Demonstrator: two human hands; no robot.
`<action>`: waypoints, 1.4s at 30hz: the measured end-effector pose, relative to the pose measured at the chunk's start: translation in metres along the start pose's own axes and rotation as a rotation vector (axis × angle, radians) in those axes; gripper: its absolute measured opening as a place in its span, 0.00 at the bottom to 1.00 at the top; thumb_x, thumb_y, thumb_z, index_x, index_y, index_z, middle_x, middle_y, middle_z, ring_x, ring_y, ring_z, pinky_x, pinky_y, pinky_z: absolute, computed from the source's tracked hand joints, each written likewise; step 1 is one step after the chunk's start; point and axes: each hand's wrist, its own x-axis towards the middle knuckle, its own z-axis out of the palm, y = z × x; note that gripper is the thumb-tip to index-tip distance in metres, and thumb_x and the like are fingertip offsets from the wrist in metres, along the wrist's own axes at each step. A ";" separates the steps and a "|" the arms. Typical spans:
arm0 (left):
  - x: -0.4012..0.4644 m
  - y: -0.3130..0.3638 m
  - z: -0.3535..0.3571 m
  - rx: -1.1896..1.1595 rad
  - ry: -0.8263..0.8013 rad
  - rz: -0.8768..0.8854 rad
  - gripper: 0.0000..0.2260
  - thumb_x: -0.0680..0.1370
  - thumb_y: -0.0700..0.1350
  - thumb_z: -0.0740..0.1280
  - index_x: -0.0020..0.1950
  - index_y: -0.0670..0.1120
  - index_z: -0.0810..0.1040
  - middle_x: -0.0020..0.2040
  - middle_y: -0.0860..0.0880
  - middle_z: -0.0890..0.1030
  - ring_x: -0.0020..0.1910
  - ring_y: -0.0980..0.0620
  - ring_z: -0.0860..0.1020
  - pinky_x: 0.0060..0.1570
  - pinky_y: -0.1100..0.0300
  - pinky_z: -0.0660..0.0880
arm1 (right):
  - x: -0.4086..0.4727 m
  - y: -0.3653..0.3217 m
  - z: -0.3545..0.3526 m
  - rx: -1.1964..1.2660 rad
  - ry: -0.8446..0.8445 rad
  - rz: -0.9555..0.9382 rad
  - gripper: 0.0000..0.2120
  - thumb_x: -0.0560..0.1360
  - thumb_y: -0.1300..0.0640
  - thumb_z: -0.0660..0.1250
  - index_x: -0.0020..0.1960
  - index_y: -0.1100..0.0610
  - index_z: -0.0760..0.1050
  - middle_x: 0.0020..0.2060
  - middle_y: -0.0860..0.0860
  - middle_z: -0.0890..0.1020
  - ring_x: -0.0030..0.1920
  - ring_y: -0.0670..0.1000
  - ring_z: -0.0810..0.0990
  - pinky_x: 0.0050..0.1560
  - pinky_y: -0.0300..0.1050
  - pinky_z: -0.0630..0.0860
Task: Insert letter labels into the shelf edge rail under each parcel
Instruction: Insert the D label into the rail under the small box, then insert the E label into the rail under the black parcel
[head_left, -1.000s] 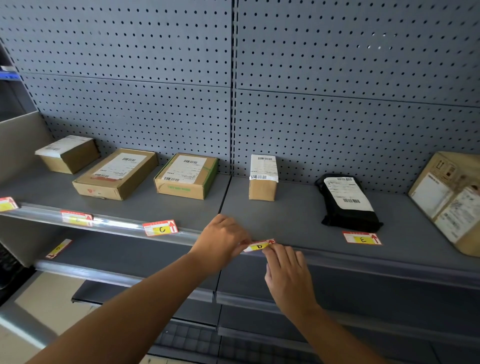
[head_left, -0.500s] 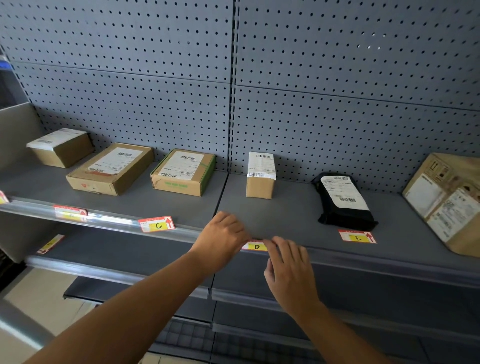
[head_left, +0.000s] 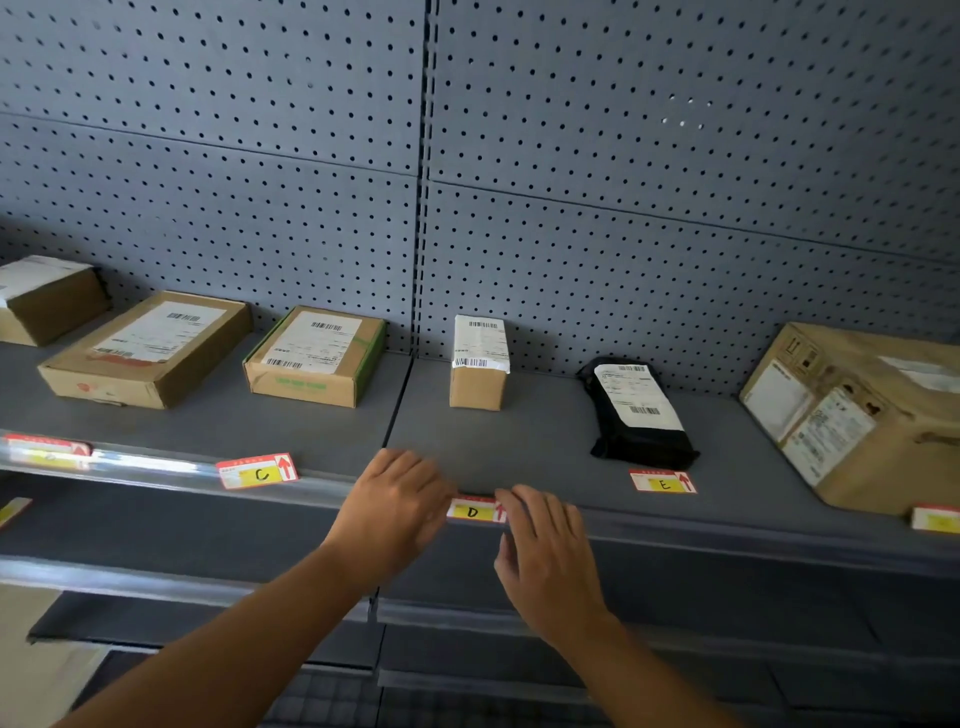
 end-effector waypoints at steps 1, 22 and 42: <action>0.002 0.001 0.000 -0.012 0.021 -0.007 0.05 0.79 0.48 0.66 0.51 0.51 0.81 0.47 0.52 0.80 0.46 0.50 0.77 0.55 0.54 0.71 | 0.001 0.003 -0.003 0.012 -0.004 0.017 0.24 0.75 0.53 0.67 0.69 0.55 0.71 0.62 0.54 0.78 0.60 0.54 0.77 0.61 0.53 0.76; 0.138 0.132 0.070 -0.134 -0.046 -0.077 0.06 0.74 0.51 0.66 0.45 0.52 0.82 0.41 0.53 0.81 0.42 0.49 0.78 0.46 0.52 0.74 | -0.009 0.218 -0.084 -0.002 -0.123 0.151 0.16 0.78 0.47 0.60 0.62 0.52 0.75 0.54 0.47 0.76 0.54 0.50 0.73 0.53 0.45 0.68; 0.191 0.171 0.112 -0.111 -0.319 -0.197 0.11 0.76 0.58 0.68 0.57 0.58 0.80 0.55 0.57 0.79 0.54 0.55 0.76 0.59 0.55 0.70 | 0.029 0.271 -0.078 0.205 -0.529 0.138 0.18 0.77 0.45 0.70 0.64 0.49 0.72 0.56 0.46 0.72 0.58 0.50 0.71 0.60 0.49 0.67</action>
